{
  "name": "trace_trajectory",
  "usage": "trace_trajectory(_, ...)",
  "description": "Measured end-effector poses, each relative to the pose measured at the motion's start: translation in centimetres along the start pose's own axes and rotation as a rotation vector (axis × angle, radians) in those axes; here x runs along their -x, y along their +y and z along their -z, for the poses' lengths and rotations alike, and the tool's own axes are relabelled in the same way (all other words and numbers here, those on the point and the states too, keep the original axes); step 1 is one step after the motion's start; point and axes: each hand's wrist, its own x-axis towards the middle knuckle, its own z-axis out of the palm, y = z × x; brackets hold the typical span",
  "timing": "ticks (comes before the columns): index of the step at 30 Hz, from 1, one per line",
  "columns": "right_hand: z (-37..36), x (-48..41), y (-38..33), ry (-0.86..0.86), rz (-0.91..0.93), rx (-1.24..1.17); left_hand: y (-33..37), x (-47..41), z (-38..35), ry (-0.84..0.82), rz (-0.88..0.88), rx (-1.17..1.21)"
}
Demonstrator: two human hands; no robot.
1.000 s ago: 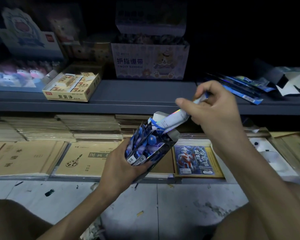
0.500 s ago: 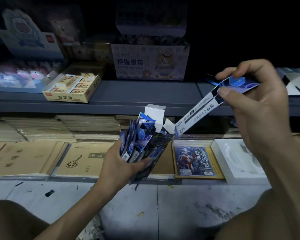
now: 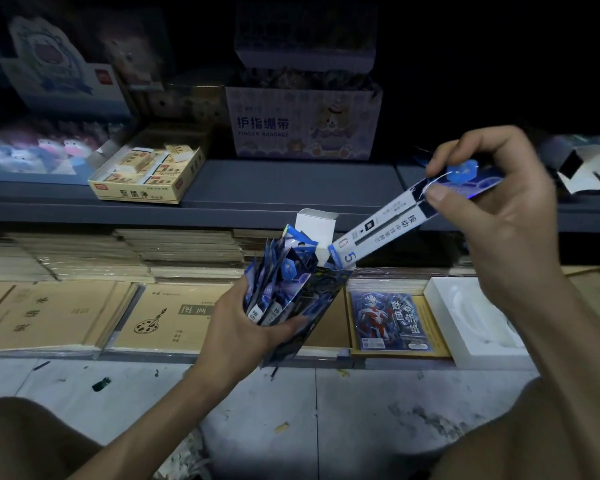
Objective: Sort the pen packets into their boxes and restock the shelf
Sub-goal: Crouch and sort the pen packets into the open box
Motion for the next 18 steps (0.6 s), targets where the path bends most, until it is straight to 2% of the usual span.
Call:
trace_trajectory(8, -0.6, 0.5, -0.7, -0.091, -0.096, 0.075, 0.3, 0.3, 0.0, -0.015, -0.031, 0.024)
trace_trajectory(13, -2.9, 1.6, 1.0, -0.243, -0.265, 0.353, 0.4, 0.5, -0.2, -0.027, -0.058, 0.006)
trace_trajectory(15, -3.4, 1.8, 1.1, -0.223, -0.28, 0.362, 0.4, 0.4, -0.2, -0.021, -0.058, 0.004)
trace_trajectory(18, -3.4, 1.6, 0.9, -0.083, -0.297, 0.24, 0.4, 0.2, -0.1, -0.004, -0.049, 0.008)
